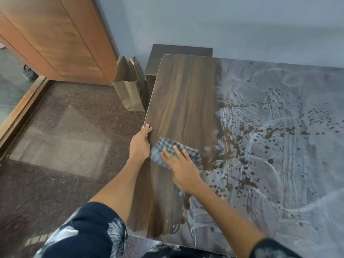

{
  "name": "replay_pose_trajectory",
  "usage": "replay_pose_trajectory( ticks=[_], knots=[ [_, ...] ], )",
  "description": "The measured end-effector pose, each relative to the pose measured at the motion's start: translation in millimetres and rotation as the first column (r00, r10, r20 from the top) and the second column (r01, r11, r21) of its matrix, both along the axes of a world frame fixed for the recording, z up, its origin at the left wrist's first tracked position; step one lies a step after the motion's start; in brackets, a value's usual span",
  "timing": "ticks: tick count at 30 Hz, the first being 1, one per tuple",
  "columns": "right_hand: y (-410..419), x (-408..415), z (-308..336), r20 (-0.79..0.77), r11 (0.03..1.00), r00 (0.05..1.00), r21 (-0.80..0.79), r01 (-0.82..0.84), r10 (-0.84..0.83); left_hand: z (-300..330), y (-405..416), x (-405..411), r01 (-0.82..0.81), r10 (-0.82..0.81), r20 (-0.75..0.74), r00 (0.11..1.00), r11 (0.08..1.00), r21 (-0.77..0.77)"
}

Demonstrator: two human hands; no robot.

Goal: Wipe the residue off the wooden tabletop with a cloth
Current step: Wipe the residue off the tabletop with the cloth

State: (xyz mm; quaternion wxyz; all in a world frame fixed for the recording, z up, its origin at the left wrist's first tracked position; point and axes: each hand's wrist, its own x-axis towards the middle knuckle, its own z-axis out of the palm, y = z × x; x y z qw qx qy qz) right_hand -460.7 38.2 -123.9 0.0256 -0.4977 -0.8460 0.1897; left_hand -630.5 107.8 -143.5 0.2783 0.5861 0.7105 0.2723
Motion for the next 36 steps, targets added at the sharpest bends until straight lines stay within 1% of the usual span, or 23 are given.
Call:
replay_pose_trajectory(
  ticks=[1, 2, 4, 6, 7, 9, 11, 12, 14, 15, 16, 17, 19, 21, 22, 24, 26, 27, 29, 31, 32, 34, 36],
  knots=[
    [-11, 9, 1, 0.003, 0.999, 0.999, -0.003, -0.035, 0.035, 0, 1, -2, -0.003, 0.003, 0.014, 1.000, 1.000, -0.003],
    [-16, 20, 4, 0.005, 0.999, 0.999, -0.009, -0.034, 0.034, 0, 2, -3, -0.007, 0.007, 0.026, 1.000, 1.000, -0.005],
    [-4, 45, 7, -0.010, 0.996, 0.996, -0.013, 0.093, -0.093, -2, 2, -3, -0.015, 0.015, 0.028, 1.000, 1.000, 0.002],
    [30, 61, 10, 0.040, 0.966, 0.966, -0.028, 0.256, -0.254, -3, 3, -3, -0.019, 0.018, 0.016, 1.000, 1.000, 0.008],
    [47, 61, 11, 0.068, 0.952, 0.951, -0.042, 0.304, -0.301, -3, 4, -3, -0.021, 0.021, 0.012, 1.000, 1.000, 0.003],
    [65, 38, 13, 0.090, 0.943, 0.941, -0.045, 0.330, -0.326, -2, 7, -5, -0.030, 0.029, -0.010, 1.000, 0.999, -0.021],
    [54, 8, 8, 0.052, 0.964, 0.963, -0.026, 0.265, -0.264, 0, 11, -9, -0.030, 0.028, -0.048, 0.998, 0.999, -0.039],
    [39, -3, 5, 0.034, 0.983, 0.982, -0.016, 0.185, -0.184, 2, 13, -11, -0.021, 0.018, -0.062, 0.998, 0.999, -0.046],
    [-1, -12, 3, 0.038, 0.999, 0.999, -0.028, -0.029, 0.030, 4, 15, -12, 0.002, -0.007, -0.078, 0.997, 0.998, -0.061],
    [-18, -9, 3, 0.038, 0.993, 0.993, -0.033, -0.112, 0.114, 6, 15, -11, 0.009, -0.014, -0.078, 0.997, 0.998, -0.070],
    [-30, -1, 4, 0.031, 0.988, 0.988, -0.037, -0.151, 0.152, 6, 14, -10, 0.015, -0.020, -0.074, 0.997, 0.997, -0.073],
    [-38, 11, 4, 0.025, 0.987, 0.988, -0.047, -0.151, 0.152, 6, 10, -7, 0.025, -0.030, -0.071, 0.997, 0.998, -0.066],
    [-37, 40, 7, 0.038, 0.997, 0.997, -0.050, -0.061, 0.063, 5, 0, -1, 0.047, -0.051, -0.083, 0.995, 0.998, -0.049],
    [-15, 68, 7, 0.077, 0.993, 0.990, 0.000, 0.119, -0.119, 2, -10, 4, 0.064, -0.068, -0.132, 0.989, 0.997, -0.037],
    [2, 76, 8, 0.114, 0.979, 0.973, -0.005, 0.204, -0.202, 1, -14, 5, 0.062, -0.066, -0.152, 0.986, 0.998, -0.029],
    [35, 67, 10, 0.151, 0.953, 0.945, -0.050, 0.299, -0.289, 1, -19, 7, 0.054, -0.057, -0.170, 0.984, 0.998, -0.023],
    [43, 34, 9, 0.130, 0.939, 0.936, -0.064, 0.338, -0.327, 1, -22, 7, 0.062, -0.066, -0.174, 0.982, 0.998, -0.029],
    [36, 18, 8, 0.103, 0.947, 0.945, -0.053, 0.318, -0.311, 1, -24, 7, 0.074, -0.079, -0.176, 0.981, 0.997, -0.035],
    [3, -1, 5, 0.049, 0.977, 0.978, -0.056, 0.204, -0.201, 1, -29, 6, 0.108, -0.114, -0.186, 0.976, 0.993, -0.042],
    [-36, 7, 5, 0.033, 0.995, 0.999, -0.089, 0.046, -0.043, -1, -35, 4, 0.127, -0.131, -0.202, 0.971, 0.991, -0.034],
    [-51, 19, 5, 0.032, 0.996, 0.999, -0.093, -0.004, 0.007, -1, -39, 3, 0.130, -0.134, -0.206, 0.969, 0.991, -0.030],
    [-69, 49, 7, 0.041, 0.997, 0.999, -0.069, -0.025, 0.028, -3, -47, 3, 0.130, -0.132, -0.205, 0.970, 0.991, -0.024],
    [-59, 79, 9, 0.148, 0.999, 0.989, -0.027, 0.027, -0.022, -3, -54, 3, 0.127, -0.128, -0.208, 0.970, 0.992, -0.020]
  ],
)
